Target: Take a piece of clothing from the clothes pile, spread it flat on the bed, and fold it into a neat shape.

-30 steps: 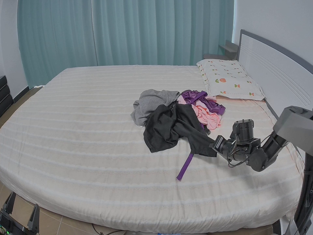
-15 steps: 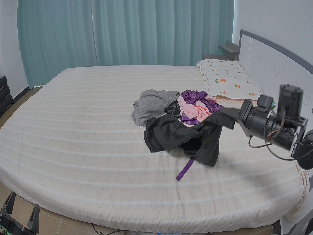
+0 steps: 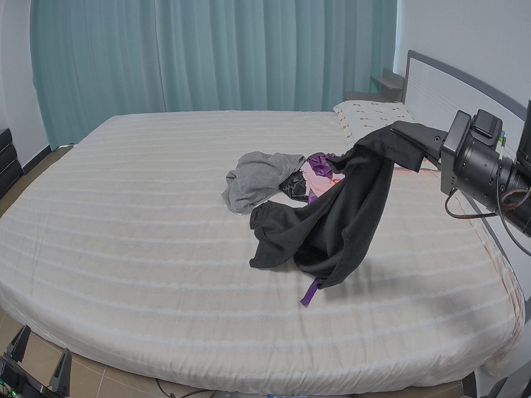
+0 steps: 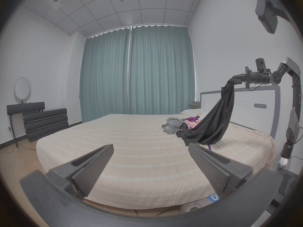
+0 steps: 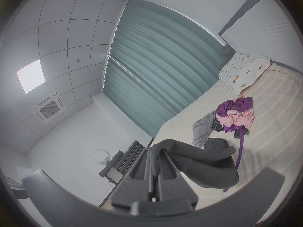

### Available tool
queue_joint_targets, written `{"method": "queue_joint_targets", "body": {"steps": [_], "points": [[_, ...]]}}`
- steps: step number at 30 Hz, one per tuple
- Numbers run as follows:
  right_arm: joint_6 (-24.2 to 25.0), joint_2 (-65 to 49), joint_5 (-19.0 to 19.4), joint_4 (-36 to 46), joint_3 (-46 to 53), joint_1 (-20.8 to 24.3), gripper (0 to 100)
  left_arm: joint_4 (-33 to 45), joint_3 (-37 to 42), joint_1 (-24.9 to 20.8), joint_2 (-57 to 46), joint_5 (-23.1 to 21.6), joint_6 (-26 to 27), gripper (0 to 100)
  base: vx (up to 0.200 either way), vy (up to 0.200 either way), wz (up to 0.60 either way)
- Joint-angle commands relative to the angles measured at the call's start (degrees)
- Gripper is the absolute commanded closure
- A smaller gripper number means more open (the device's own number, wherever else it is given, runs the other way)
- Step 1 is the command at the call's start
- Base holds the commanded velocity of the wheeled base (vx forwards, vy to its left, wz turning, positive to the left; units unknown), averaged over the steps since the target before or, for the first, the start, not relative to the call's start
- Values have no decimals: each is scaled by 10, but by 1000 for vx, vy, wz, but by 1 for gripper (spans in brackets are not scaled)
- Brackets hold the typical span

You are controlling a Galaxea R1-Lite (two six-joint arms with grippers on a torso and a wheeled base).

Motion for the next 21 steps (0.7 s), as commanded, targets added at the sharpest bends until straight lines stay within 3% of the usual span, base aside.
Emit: {"method": "queue_joint_targets", "body": {"steps": [1,2,3,4,8,9,11,16,21], "points": [[0,-6,-1,-1,3,15,100,-16,-25,-1,24,3,-23,0,0,0,0],[0,-5,-1,-1,3,15,100,-18,-32,-1,27,3,-27,0,0,0,0],[0,-3,-1,-1,3,21,100,-46,-116,-3,95,3,-100,0,0,0,0],[0,-2,-1,-1,3,22,100,-49,-136,-1,129,-8,-125,0,0,0,0],[1,1,-2,-1,4,23,100,-50,-134,-8,191,-44,-75,0,0,0,0],[2,2,-1,-2,3,20,100,-51,-114,-24,239,-85,-27,0,0,0,0],[1,1,-3,-2,3,20,100,-51,-103,-30,278,-101,-11,0,0,0,0],[-3,-3,-3,1,-1,21,100,-58,-106,-68,426,-128,-19,0,0,0,0],[-10,-2,-4,2,-1,18,100,-98,-106,-75,537,-132,-21,0,0,0,0]]}}
